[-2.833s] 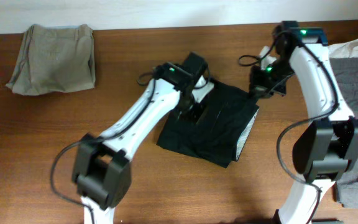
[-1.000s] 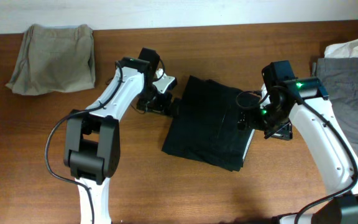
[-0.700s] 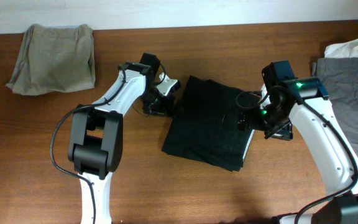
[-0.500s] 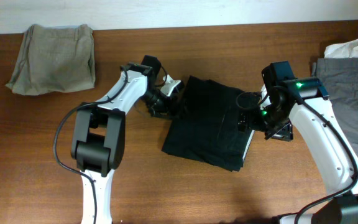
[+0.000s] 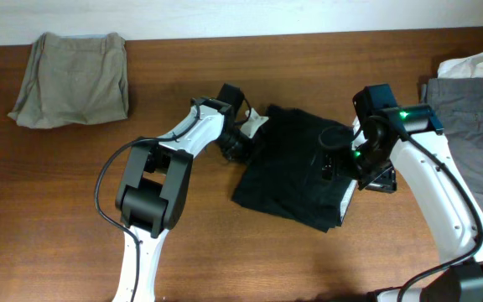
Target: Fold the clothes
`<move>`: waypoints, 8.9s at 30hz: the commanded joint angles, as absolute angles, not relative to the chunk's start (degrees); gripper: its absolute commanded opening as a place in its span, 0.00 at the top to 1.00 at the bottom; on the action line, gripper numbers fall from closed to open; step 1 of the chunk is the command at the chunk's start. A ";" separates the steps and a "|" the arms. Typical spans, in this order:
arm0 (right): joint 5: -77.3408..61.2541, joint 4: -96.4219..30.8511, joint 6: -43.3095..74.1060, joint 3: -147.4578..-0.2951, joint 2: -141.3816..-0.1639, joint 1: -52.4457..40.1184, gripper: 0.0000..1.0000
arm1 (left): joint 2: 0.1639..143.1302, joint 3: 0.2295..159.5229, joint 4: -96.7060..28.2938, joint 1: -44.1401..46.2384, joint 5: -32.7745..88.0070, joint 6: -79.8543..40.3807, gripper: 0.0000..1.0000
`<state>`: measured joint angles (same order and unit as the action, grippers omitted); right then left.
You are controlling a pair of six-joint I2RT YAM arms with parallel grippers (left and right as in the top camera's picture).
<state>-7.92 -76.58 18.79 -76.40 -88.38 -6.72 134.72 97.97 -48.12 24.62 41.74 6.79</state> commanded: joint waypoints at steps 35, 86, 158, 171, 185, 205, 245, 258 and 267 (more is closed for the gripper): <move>-6.70 -79.57 18.22 -77.01 -87.50 -6.66 0.01 | 136.11 140.40 -60.05 -5.82 7.64 21.15 0.99; -4.21 -83.64 18.28 -77.01 -87.50 -6.68 0.01 | 144.44 148.75 -51.18 -18.04 2.50 22.17 0.98; -4.23 -84.55 18.46 -76.99 -87.53 -6.68 0.01 | 154.08 148.16 -44.12 -10.26 9.72 9.69 0.89; -4.23 -84.88 18.46 -76.99 -87.53 -6.68 0.01 | 151.83 148.24 -47.70 -8.01 9.85 9.72 0.29; -7.49 -87.68 18.20 -88.36 -85.21 -6.72 0.00 | 118.69 148.24 -80.68 -7.99 19.05 9.65 0.01; -5.26 -78.04 20.64 -70.46 -38.11 -14.28 0.01 | 71.11 104.62 -83.44 0.67 24.69 11.20 0.01; 2.22 -71.90 20.18 -66.52 -59.31 -14.24 0.01 | 29.82 57.14 -56.42 1.08 24.64 11.20 0.01; 1.83 -46.46 16.91 -46.48 -38.57 -6.66 0.01 | 29.82 57.14 -56.53 1.08 24.64 11.20 0.01; -8.03 -25.41 13.74 -20.43 -10.00 4.34 0.01 | 29.82 57.14 -56.62 1.08 24.64 11.20 0.01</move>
